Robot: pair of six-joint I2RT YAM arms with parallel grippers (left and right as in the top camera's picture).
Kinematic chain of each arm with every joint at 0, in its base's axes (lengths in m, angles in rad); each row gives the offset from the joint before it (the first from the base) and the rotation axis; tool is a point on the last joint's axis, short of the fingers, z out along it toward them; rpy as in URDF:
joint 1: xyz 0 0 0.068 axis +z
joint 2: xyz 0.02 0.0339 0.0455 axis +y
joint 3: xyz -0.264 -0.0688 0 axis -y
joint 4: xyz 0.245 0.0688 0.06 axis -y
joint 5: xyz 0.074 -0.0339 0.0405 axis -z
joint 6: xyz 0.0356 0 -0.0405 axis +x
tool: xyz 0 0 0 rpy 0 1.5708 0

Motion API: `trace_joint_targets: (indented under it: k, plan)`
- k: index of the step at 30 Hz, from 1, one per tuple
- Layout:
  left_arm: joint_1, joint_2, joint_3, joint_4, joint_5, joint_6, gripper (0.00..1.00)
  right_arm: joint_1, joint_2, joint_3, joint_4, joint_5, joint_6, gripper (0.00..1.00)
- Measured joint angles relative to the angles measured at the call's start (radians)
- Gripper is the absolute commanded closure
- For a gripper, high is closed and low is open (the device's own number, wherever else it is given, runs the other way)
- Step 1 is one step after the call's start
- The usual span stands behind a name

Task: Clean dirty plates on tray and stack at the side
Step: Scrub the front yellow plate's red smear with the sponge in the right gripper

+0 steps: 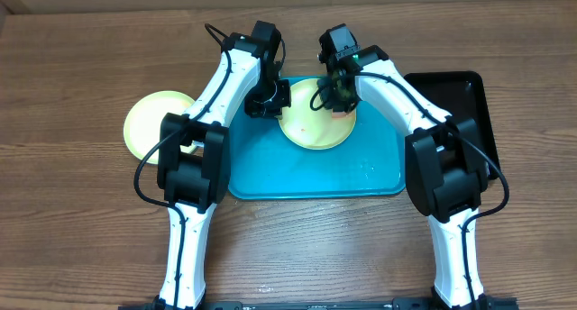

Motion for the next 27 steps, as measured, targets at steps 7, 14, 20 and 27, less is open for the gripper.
trace_joint_targets:
  k: [7,14,20,27]
  plan:
    - [0.000,0.000,0.000,0.001,0.000,0.000,0.96,0.014,0.014,0.000,0.034,-0.225,-0.043,0.96]
    - [0.000,0.000,0.000,0.003,0.000,0.000,0.96,0.021,0.034,0.001,-0.034,-0.420,-0.047,0.96]
    - [0.000,0.000,0.000,0.003,0.000,0.000,0.96,0.021,0.034,0.004,-0.124,-0.440,-0.093,0.96]
    - [0.000,0.000,0.000,0.004,0.001,0.003,0.96,0.029,0.034,0.016,-0.187,-0.290,-0.296,0.96]
